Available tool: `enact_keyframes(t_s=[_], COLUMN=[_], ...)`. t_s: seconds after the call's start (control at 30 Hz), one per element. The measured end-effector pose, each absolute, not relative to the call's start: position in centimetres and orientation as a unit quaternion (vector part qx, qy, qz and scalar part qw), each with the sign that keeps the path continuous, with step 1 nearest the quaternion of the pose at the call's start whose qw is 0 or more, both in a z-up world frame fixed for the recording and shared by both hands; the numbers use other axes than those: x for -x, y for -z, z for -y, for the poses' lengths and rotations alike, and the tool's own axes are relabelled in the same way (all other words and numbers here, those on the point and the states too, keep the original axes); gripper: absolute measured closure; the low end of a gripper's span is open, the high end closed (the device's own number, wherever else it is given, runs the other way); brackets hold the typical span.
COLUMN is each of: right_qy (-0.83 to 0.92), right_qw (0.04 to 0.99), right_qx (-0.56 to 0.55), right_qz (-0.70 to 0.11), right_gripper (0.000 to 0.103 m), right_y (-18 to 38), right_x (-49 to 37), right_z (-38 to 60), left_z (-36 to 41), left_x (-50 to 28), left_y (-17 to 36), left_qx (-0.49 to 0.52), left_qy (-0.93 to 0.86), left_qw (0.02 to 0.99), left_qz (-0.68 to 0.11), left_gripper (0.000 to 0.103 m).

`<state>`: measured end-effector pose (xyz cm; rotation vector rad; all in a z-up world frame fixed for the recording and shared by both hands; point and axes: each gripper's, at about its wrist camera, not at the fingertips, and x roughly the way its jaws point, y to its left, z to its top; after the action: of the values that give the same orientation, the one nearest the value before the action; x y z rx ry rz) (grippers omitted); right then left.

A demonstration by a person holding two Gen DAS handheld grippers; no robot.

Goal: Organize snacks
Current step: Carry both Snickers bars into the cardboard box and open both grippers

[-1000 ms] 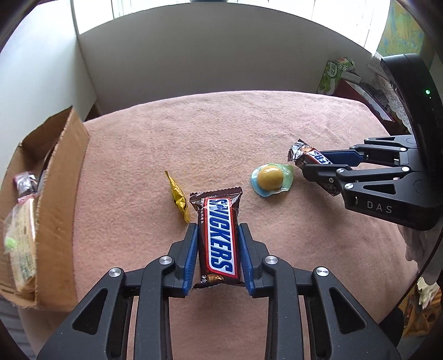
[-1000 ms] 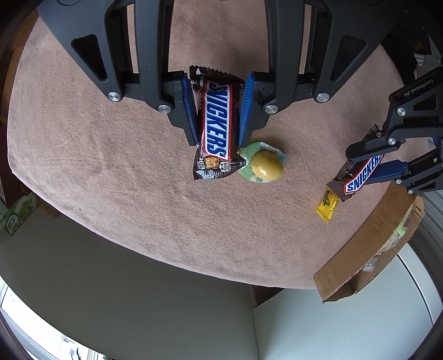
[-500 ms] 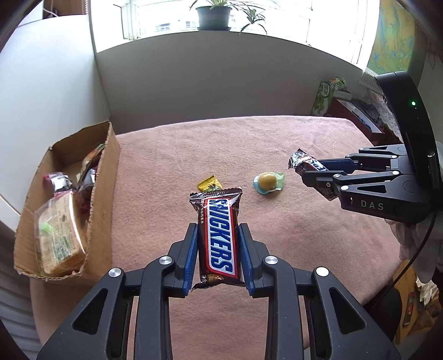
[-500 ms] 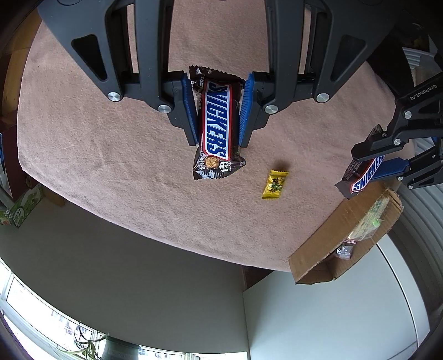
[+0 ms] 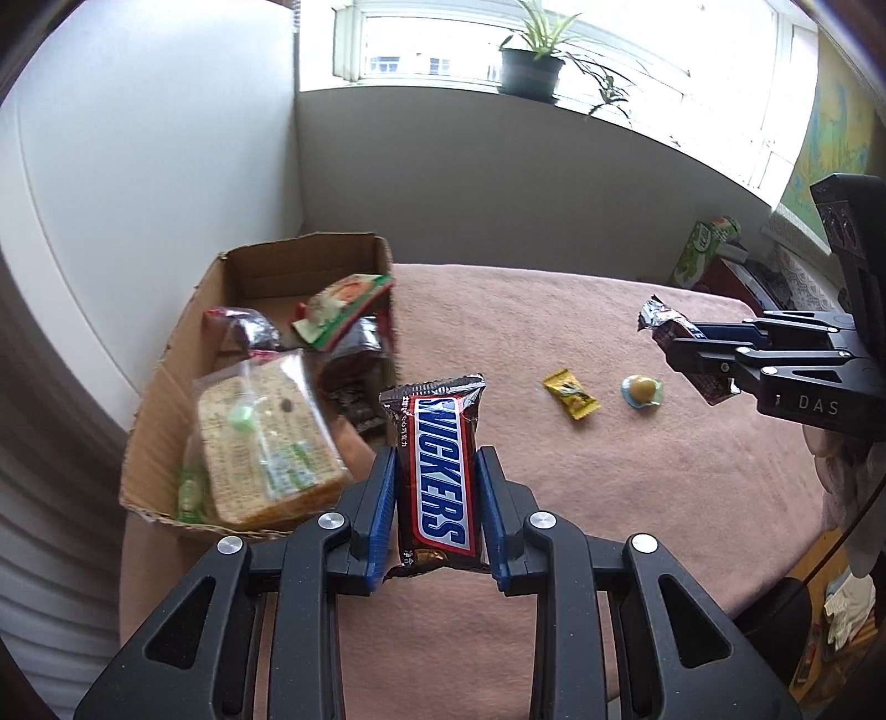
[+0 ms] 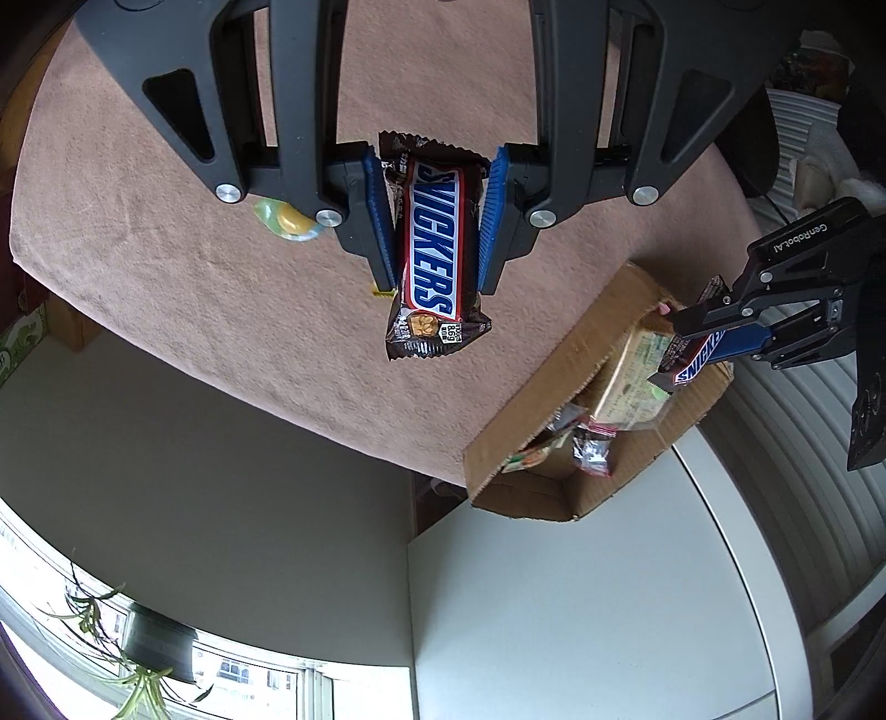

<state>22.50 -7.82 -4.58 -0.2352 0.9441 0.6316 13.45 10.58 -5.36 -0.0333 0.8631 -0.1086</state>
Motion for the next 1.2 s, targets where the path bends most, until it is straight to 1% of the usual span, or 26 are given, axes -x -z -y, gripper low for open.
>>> enact_keyframes(t_s=[0.17, 0.37, 0.77, 0.83, 0.9, 0.97, 1.2], right_qy=[-0.326, -0.351, -0.384, -0.386, -0.387, -0.387, -0.385], right_qw=[0.828, 0.815, 0.794, 0.795, 0.797, 0.799, 0.805], right_qx=[0.109, 0.097, 0.111, 0.11, 0.107, 0.111, 0.113], right_qz=[-0.443, -0.451, -0.457, -0.455, -0.451, -0.446, -0.438], right_gripper=[0.073, 0.073, 0.073, 0.068, 0.05, 0.042, 0.029], right_y=[4.4, 5.6, 7.5, 7.6, 7.4, 7.1, 6.3], right_x=[-22.7, -23.5, -23.3, -23.4, -23.2, -22.9, -22.3], right_z=[3.1, -1.4, -6.9, -7.1, -7.1, -6.8, -5.2], left_z=[-14.6, -17.8, -20.7, -20.8, -20.9, -21.1, -21.1], left_x=[-14.2, -15.7, -18.2, -18.0, -18.0, -18.1, -17.7], left_y=[5.3, 5.9, 6.8, 6.8, 6.7, 6.7, 6.1], left_qx=[0.032, 0.048, 0.068, 0.069, 0.07, 0.071, 0.073], left_qy=[0.019, -0.008, -0.031, -0.034, -0.038, -0.04, -0.043], left_qw=[0.91, 0.908, 0.903, 0.902, 0.902, 0.903, 0.906], left_qz=[-0.414, -0.417, -0.424, -0.424, -0.424, -0.422, -0.414], left_gripper=[0.076, 0.076, 0.076, 0.076, 0.074, 0.069, 0.065])
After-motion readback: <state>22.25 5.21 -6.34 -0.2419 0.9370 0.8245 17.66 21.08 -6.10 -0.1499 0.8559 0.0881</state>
